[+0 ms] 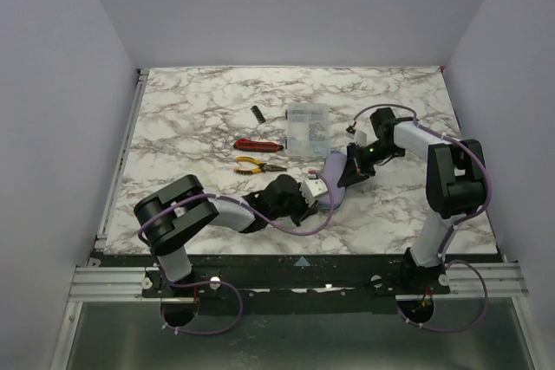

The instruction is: Open the umbrella

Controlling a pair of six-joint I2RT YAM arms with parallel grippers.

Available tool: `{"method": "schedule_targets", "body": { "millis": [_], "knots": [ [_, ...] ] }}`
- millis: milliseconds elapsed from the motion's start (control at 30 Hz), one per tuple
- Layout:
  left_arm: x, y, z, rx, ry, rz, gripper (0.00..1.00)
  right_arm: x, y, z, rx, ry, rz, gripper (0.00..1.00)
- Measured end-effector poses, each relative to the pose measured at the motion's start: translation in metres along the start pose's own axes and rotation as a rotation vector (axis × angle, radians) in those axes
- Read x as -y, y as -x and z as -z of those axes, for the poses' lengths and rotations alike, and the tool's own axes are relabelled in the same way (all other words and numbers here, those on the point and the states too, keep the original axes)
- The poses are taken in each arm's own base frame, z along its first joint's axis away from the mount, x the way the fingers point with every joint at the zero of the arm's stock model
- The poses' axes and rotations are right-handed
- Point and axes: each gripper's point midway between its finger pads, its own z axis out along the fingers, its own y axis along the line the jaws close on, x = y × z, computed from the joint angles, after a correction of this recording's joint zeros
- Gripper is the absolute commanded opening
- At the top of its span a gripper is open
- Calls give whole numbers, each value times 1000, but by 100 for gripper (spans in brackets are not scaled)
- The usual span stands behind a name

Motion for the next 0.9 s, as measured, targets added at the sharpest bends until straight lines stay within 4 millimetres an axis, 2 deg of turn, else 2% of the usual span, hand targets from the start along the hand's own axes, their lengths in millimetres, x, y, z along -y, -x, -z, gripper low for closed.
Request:
{"method": "schedule_targets", "body": {
  "millis": [433,767,900],
  "knots": [
    [-27,10,-1,13,14,-195,0,0,-1,-1,-35,-3,254,0],
    [-77,30,-20,12,50,-184,0,-1,-2,-1,-47,4,341,0],
    [-86,37,-28,5,57,-169,0,-1,-1,0,-52,6,354,0]
  ]
}}
